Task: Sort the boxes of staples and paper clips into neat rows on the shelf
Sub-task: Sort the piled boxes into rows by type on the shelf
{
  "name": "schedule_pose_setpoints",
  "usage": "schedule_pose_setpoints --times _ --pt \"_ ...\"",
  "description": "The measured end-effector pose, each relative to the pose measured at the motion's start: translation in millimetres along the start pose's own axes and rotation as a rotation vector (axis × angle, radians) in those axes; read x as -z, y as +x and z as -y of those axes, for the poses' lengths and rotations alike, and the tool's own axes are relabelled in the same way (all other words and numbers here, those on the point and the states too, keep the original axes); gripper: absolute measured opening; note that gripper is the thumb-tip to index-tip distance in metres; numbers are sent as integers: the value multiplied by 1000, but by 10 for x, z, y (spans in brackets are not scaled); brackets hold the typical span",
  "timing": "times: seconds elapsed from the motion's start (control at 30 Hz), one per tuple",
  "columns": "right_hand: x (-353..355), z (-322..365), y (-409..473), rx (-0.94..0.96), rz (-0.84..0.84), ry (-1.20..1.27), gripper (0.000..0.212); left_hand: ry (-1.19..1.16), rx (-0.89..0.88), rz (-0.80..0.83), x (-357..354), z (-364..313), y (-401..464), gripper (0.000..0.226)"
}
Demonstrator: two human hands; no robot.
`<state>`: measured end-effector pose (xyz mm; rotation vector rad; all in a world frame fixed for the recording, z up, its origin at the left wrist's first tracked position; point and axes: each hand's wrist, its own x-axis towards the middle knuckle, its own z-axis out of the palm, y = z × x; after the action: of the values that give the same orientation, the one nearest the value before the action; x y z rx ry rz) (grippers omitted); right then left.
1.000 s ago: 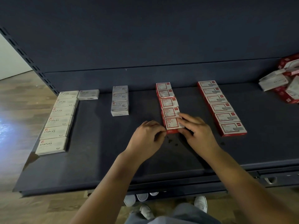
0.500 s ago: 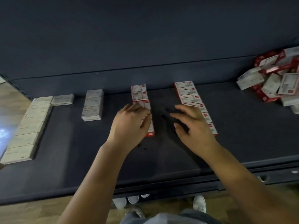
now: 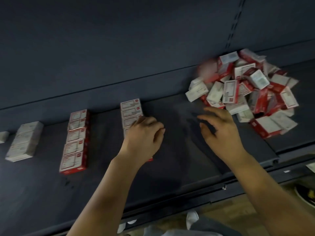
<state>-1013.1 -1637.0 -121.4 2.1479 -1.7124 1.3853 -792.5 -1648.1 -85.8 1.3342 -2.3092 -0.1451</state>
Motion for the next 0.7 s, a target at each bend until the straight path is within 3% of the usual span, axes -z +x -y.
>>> schedule_pose_setpoints --times 0.23,0.4,0.7 --pt "632 -673 -44 -68 -29 -111 25 -84 -46 56 -483 -619 326 22" --pt "846 -1031 -234 -195 82 -180 26 -132 -86 122 -715 -946 429 22" --pt "713 -962 -345 -254 96 -286 41 -182 -137 169 -791 -1100 498 13"
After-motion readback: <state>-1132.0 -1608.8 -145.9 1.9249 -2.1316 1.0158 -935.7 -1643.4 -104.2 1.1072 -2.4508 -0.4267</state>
